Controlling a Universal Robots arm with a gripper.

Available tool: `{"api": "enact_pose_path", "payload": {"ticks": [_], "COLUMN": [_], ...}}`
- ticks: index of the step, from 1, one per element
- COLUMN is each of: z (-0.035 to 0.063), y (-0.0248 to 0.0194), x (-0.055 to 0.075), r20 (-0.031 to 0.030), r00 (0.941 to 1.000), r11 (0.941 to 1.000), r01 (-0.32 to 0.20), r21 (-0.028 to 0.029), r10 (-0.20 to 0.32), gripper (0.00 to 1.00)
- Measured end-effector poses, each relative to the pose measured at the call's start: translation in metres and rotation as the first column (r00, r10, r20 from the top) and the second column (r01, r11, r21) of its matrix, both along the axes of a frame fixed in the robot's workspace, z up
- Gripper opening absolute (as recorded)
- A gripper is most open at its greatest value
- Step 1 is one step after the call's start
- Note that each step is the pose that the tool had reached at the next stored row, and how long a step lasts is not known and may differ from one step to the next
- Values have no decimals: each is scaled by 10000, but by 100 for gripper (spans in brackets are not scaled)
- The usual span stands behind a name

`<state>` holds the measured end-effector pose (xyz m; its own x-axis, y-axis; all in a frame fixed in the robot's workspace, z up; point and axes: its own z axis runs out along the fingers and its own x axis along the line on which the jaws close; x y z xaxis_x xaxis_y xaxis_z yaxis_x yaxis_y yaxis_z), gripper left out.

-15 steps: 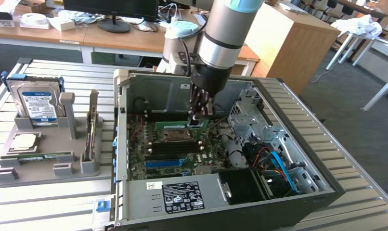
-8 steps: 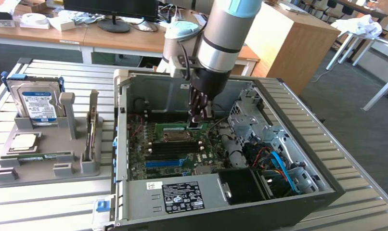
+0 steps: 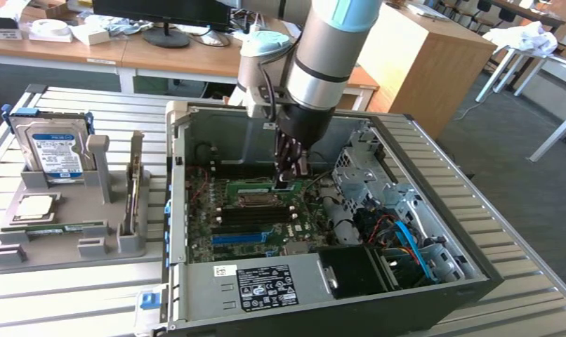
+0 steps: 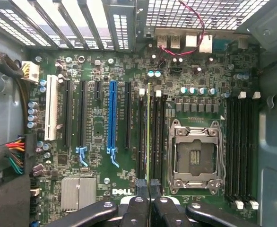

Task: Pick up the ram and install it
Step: 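Insert the ram into the slot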

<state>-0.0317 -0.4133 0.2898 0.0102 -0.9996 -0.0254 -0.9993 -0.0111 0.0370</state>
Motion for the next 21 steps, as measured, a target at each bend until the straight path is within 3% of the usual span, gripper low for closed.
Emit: {"api": "enact_pose_path", "payload": {"ticks": [9, 21], "z": [-83, -87], "y": [0, 0], "x": [0, 35], "r20": [0, 0], "r00": [10000, 10000], "r11": [10000, 10000], "r01": [0, 1], "r21": [0, 0], "r10": [0, -1], "gripper": [11, 11]}}
